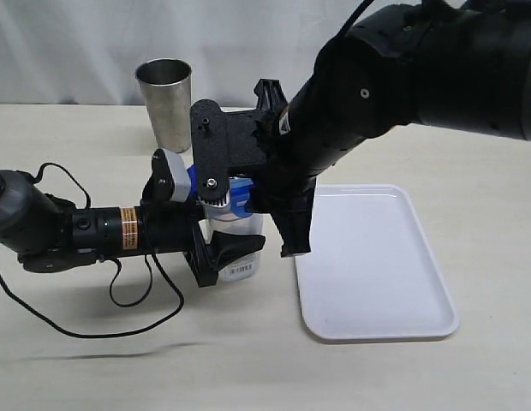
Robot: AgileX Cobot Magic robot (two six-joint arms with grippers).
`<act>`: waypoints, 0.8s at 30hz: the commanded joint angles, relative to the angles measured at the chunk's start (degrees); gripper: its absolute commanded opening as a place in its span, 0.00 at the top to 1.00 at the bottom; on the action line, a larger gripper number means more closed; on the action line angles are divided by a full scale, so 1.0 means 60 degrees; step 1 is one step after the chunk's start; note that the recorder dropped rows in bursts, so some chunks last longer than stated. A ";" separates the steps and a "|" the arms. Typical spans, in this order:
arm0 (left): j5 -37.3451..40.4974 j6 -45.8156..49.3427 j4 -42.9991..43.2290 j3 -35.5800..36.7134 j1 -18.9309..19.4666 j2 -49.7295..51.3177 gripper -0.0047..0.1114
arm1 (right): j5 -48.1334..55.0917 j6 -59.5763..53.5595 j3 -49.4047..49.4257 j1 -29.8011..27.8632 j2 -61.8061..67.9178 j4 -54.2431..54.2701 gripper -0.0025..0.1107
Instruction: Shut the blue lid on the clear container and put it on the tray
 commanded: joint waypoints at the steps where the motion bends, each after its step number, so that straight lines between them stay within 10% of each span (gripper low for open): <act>1: -0.0310 -0.0070 0.0069 -0.0045 -0.0011 -0.0054 0.96 | -0.0163 -0.0254 0.0555 0.0005 0.0442 -0.0005 0.63; 24: -0.0660 -0.0388 0.0792 -0.0141 -0.0011 -0.0054 0.96 | -0.1410 -0.0019 0.0819 0.0005 0.1582 -0.0266 0.67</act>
